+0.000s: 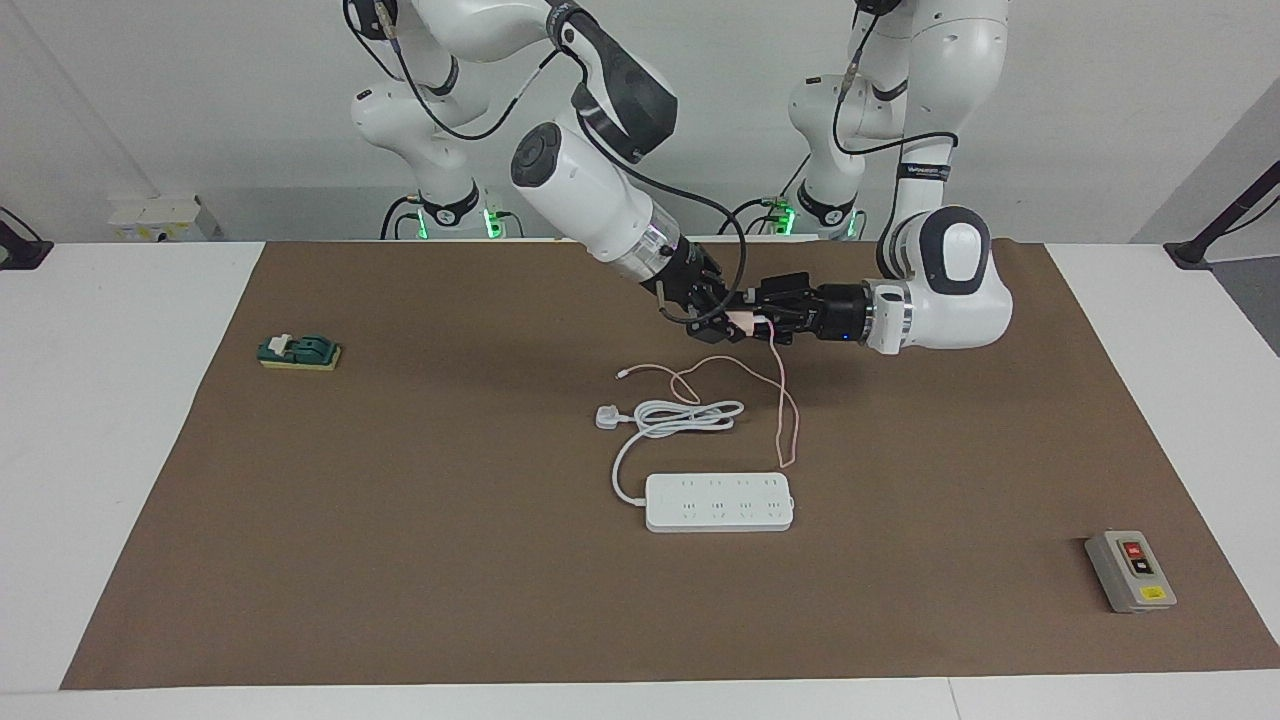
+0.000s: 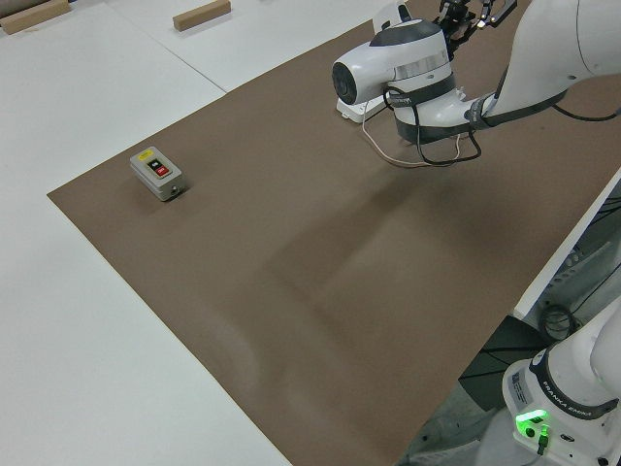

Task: Plug charger into power strip
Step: 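Grasp the charger head with the left gripper from the right gripper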

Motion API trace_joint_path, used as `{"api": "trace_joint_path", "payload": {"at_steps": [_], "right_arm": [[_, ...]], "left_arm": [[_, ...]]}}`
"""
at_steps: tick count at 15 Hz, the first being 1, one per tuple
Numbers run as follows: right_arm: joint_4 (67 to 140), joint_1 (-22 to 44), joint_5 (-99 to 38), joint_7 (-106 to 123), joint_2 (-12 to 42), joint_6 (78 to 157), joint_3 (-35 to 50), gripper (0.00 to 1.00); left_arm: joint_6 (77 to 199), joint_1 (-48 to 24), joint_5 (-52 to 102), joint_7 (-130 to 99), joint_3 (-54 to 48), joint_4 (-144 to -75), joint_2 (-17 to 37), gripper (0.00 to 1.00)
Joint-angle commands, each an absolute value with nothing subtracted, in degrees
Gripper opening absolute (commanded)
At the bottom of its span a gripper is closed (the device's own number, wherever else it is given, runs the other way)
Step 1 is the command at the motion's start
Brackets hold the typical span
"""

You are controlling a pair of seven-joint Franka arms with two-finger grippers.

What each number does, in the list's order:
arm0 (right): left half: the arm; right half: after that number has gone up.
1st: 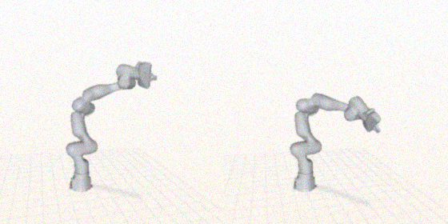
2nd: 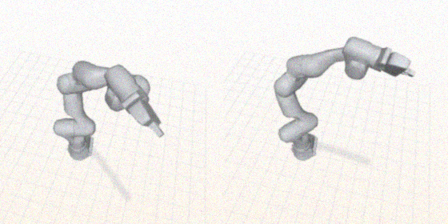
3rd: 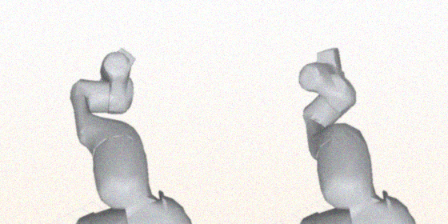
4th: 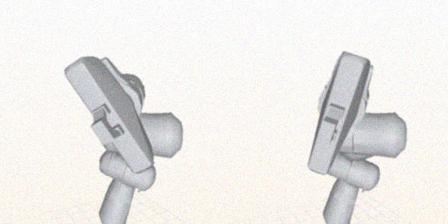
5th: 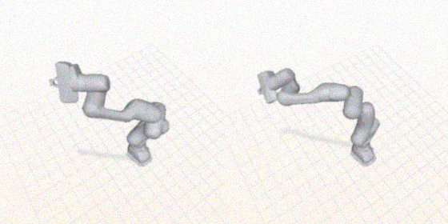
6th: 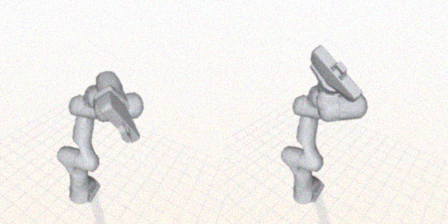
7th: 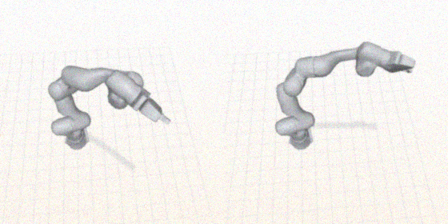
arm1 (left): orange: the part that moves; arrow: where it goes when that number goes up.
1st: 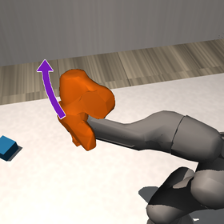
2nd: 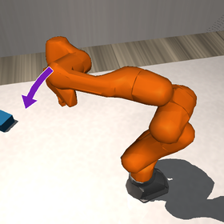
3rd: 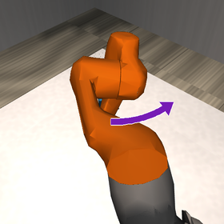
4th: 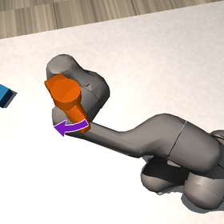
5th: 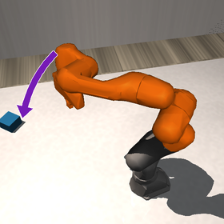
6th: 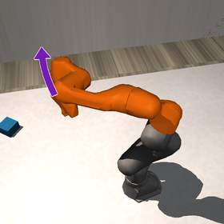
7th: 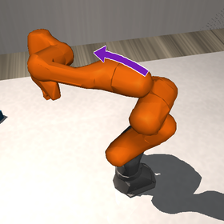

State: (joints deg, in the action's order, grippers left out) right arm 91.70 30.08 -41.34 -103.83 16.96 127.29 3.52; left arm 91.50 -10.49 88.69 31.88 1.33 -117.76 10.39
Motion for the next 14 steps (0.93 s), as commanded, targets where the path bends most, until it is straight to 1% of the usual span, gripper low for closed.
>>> {"api": "trace_joint_path", "payload": {"at_steps": [1,2,4,5,7,8,12,14], "right_arm": [[91.9,30.2,-41.3,-104.8,17.1,127.3,3.6,0.0],[91.9,30.1,-41.3,-104.8,17.1,127.3,3.6,0.0],[91.9,30.1,-41.3,-104.8,17.1,127.3,3.6,0.0],[91.9,30.1,-41.3,-104.8,17.1,127.3,3.6,0.0],[91.9,30.1,-41.4,-104.9,17.1,127.4,3.6,0.0],[91.9,30.2,-41.4,-105.4,17.1,127.4,3.6,0.99],[91.7,29.3,-41.2,-105.5,17.1,127.2,3.5,1.0],[91.4,28.2,-40.6,-105.4,17.1,126.3,3.2,1.0]], "left_arm": [[91.6,-9.8,89.3,31.8,1.9,-117.8,9.3,0.32],[91.6,-9.6,89.2,31.8,1.9,-117.8,9.3,0.3],[91.8,-9.4,89.2,31.8,1.9,-117.8,9.3,0.2],[91.8,-9.4,89.2,31.8,1.9,-117.7,9.2,0.11],[91.8,-9.1,88.9,31.6,2.2,-115.9,9.2,0.1],[92.0,-8.3,86.8,31.3,2.3,-114.7,9.1,0.1],[94.6,-5.9,80.3,31.2,2.3,-110.0,9.6,0.1],[99.0,-4.7,72.5,31.1,2.3,-105.8,11.4,0.1]]}}
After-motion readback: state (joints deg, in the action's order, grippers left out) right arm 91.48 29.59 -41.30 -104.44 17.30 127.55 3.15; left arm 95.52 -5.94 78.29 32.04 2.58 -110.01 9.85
